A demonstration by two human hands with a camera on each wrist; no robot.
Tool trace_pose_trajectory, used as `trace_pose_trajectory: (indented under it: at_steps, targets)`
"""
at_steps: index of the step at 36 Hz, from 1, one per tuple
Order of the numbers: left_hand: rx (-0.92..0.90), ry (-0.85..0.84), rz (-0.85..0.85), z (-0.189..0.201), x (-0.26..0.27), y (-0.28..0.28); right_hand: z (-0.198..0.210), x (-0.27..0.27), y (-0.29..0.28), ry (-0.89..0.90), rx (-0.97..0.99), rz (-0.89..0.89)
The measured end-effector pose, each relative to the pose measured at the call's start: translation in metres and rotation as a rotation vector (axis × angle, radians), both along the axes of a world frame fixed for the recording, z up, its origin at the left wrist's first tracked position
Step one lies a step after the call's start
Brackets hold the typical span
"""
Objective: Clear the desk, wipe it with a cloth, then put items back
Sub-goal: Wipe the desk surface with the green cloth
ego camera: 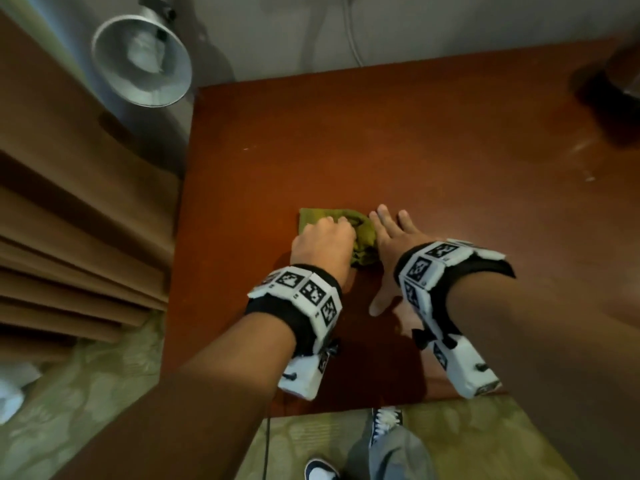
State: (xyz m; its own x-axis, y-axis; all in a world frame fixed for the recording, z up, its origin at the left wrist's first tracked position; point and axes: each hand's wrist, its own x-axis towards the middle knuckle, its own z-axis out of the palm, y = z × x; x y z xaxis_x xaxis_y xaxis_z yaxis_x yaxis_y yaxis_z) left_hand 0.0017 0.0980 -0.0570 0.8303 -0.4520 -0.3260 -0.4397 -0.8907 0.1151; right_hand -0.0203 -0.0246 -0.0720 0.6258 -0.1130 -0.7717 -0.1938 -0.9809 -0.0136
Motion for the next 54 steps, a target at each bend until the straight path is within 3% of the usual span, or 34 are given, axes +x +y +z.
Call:
trace_pose_trajectory:
  at_steps: [10,22,28,32,38,43,48,54]
  targets:
    - [0.063,0.085,-0.072,0.001,-0.071,0.056,-0.010,-0.006,0.004,-0.155,-0.008,-0.041]
    - [-0.064,0.046,0.147,0.006,0.021,0.025,0.003,0.001,0.007,-0.024,-0.036,0.014]
    - [-0.038,0.050,0.146,0.003,0.027,0.025,0.009,0.007,0.012,-0.046,-0.069,0.027]
    - [-0.005,0.030,0.234,0.003,0.036,0.037,0.016,0.031,0.017,-0.152,0.001,0.041]
    - [0.008,0.014,0.402,0.004,0.077,0.069,0.012,0.081,0.025,-0.155,0.131,0.021]
    - [-0.030,-0.038,0.474,-0.006,0.103,0.079,0.008,0.130,0.024,-0.190,0.122,0.076]
    - [-0.049,-0.067,0.472,-0.012,0.125,0.084,0.007,0.175,0.026,-0.218,0.121,0.095]
    - [0.027,-0.102,0.327,-0.022,0.157,0.084,-0.001,0.207,0.030,-0.147,0.119,0.044]
